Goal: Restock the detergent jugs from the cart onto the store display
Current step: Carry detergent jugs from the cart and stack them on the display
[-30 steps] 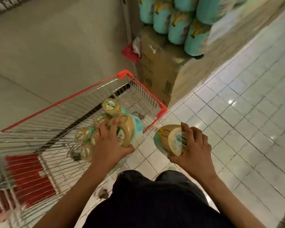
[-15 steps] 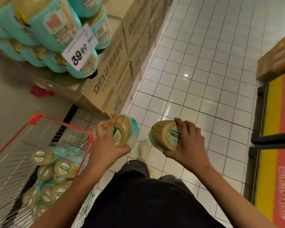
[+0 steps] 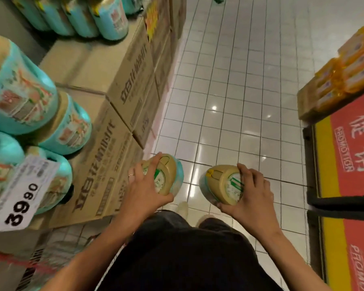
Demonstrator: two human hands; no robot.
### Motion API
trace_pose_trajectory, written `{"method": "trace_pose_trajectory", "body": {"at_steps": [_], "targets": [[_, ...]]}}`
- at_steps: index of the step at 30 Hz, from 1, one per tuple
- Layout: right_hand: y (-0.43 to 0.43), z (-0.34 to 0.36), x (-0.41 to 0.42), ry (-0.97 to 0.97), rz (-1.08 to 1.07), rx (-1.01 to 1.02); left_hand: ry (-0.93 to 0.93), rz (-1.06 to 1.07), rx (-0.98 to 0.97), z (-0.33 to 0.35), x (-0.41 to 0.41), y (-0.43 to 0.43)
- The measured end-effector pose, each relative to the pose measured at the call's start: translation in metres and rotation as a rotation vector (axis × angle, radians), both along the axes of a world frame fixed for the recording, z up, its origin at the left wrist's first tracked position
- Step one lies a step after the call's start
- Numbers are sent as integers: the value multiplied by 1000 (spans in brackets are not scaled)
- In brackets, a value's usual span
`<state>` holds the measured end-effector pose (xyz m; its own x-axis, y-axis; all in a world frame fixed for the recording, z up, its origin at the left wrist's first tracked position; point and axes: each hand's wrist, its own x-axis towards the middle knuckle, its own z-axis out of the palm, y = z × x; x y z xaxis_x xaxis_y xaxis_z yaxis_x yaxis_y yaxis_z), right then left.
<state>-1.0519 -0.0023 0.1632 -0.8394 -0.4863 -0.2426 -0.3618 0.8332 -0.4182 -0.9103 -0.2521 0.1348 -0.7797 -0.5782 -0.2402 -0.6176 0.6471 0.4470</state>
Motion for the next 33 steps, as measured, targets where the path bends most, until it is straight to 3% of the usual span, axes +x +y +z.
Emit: {"method": "trace_pose_trajectory", "body": {"at_steps": [6,11,20,23,33], "targets": [[-59,8,-107,8,9,-19,5,20,19,5,-107,-56],[-113,1,-212,14,140,-6,-39,59,7,-1,-189,-95],[-236,1,-380,-30,445,7,-66,364,102,2,-279,-162],[-287,6,-410,-26,569,7,-31,469,128,11,-290,-178],[-491,33,-422,2,999,-12,-72,853,-108,48,-294,-272]]}}
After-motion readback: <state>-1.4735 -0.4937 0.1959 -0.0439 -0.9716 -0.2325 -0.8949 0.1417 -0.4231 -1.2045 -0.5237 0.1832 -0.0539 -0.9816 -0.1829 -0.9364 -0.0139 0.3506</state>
